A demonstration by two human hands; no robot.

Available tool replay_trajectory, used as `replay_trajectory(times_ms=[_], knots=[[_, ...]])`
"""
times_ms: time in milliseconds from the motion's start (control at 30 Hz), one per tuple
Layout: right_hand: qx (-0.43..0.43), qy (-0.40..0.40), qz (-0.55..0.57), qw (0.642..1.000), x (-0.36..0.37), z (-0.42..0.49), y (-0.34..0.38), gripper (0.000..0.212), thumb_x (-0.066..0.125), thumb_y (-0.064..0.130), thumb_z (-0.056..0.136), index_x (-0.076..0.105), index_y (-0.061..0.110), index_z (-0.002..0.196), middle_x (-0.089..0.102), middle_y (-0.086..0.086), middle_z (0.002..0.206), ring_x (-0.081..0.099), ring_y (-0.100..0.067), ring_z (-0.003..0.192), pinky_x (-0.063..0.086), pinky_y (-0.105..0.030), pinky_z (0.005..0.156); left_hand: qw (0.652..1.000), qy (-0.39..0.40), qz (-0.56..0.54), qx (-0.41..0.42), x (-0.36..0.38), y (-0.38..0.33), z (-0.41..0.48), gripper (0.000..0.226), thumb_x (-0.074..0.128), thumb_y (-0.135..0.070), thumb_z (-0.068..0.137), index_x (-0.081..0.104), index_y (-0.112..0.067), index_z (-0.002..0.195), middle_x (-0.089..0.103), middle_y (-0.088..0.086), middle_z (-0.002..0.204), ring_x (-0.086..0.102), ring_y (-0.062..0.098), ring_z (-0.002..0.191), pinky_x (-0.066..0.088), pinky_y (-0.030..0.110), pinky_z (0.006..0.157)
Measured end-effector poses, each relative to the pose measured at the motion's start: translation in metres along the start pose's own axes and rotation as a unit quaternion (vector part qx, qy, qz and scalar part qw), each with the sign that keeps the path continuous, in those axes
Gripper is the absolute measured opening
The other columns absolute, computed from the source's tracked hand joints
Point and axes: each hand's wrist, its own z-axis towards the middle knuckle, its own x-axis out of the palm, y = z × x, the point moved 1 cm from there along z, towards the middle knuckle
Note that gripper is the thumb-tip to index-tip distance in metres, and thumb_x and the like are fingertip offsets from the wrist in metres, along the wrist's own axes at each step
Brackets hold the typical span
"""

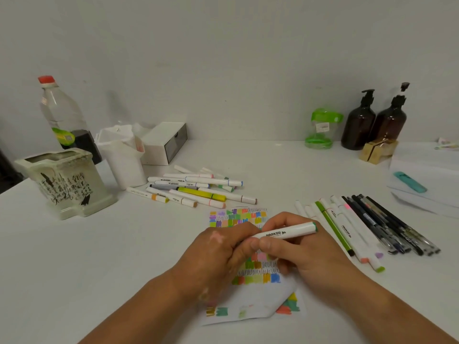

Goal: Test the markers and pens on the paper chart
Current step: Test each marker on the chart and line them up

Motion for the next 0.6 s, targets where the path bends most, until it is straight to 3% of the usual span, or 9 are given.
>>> replay_trajectory(times_ms=[100, 200, 300, 367, 433, 533, 600], knots=[[-0.001, 0.01, 0.012, 1.0, 0.0, 0.0, 0.001, 0.035, 0.088, 0.047, 0.061, 0.075, 0.025, 0.084, 0.071, -0.009, 0.072, 0.063, -0.016, 0.058, 0.05, -0.024, 0.052, 1.0, -0.015, 0.006, -0.006, 0.001, -0.003, 0.0, 0.048, 0.036, -0.061, 0.095, 0.067, -0.032, 0.118, 0.07, -0.011, 0.086, 0.064, 0.01, 0.076, 0.052, 0.024, 0.064], [-0.004, 0.011, 0.022, 1.0, -0.002, 0.0, 0.003, 0.032, 0.086, 0.045, 0.064, 0.073, 0.023, 0.084, 0.07, -0.009, 0.072, 0.062, -0.016, 0.056, 0.051, -0.025, 0.053, 0.999, -0.044, 0.022, -0.001, 0.002, -0.005, 0.002, 0.049, 0.035, -0.064, 0.095, 0.068, -0.035, 0.115, 0.059, -0.023, 0.07, 0.059, 0.001, 0.066, 0.044, 0.012, 0.057], [-0.018, -0.007, 0.029, 0.999, -0.006, 0.001, 0.004, 0.025, 0.081, 0.039, 0.068, 0.069, 0.02, 0.078, 0.063, -0.008, 0.064, 0.055, -0.02, 0.053, 0.048, -0.027, 0.051, 0.998, -0.038, 0.041, -0.016, 0.003, -0.004, 0.002, 0.05, 0.034, -0.077, 0.088, 0.056, -0.042, 0.116, 0.051, -0.023, 0.061, 0.052, -0.003, 0.059, 0.037, 0.008, 0.053], [-0.012, -0.067, 0.071, 0.995, -0.013, 0.005, 0.002, 0.018, 0.076, 0.03, 0.067, 0.062, 0.018, 0.068, 0.054, -0.005, 0.056, 0.048, -0.019, 0.052, 0.042, -0.028, 0.047, 0.996, 0.006, 0.058, -0.068, 0.002, 0.001, 0.0, 0.06, 0.043, -0.09, 0.071, 0.041, -0.051, 0.117, 0.053, -0.02, 0.076, 0.053, -0.002, 0.069, 0.041, 0.012, 0.058], [0.005, -0.115, 0.109, 0.987, -0.021, 0.007, 0.001, 0.013, 0.069, 0.02, 0.068, 0.057, 0.018, 0.063, 0.046, -0.003, 0.053, 0.043, -0.017, 0.052, 0.039, -0.029, 0.044, 0.99, 0.057, 0.091, -0.097, 0.002, 0.007, -0.003, 0.08, 0.052, -0.097, 0.054, 0.034, -0.057, 0.121, 0.048, -0.033, 0.1, 0.051, -0.009, 0.089, 0.042, 0.011, 0.069], [0.018, -0.127, 0.132, 0.983, -0.027, 0.008, -0.001, 0.006, 0.065, 0.017, 0.068, 0.061, 0.016, 0.064, 0.044, -0.003, 0.053, 0.042, -0.017, 0.052, 0.038, -0.028, 0.043, 0.979, 0.138, 0.122, -0.091, 0.006, 0.008, -0.004, 0.094, 0.056, -0.099, 0.05, 0.028, -0.061, 0.131, 0.037, -0.039, 0.113, 0.039, -0.008, 0.106, 0.036, 0.015, 0.089], [0.014, -0.118, 0.126, 0.985, -0.026, 0.007, -0.003, 0.008, 0.064, 0.018, 0.07, 0.07, 0.015, 0.073, 0.047, -0.004, 0.055, 0.045, -0.016, 0.053, 0.04, -0.027, 0.044, 0.971, 0.157, 0.159, -0.08, 0.009, 0.01, -0.003, 0.099, 0.055, -0.098, 0.051, 0.027, -0.058, 0.137, 0.037, -0.034, 0.113, 0.032, -0.005, 0.106, 0.028, 0.013, 0.087]])
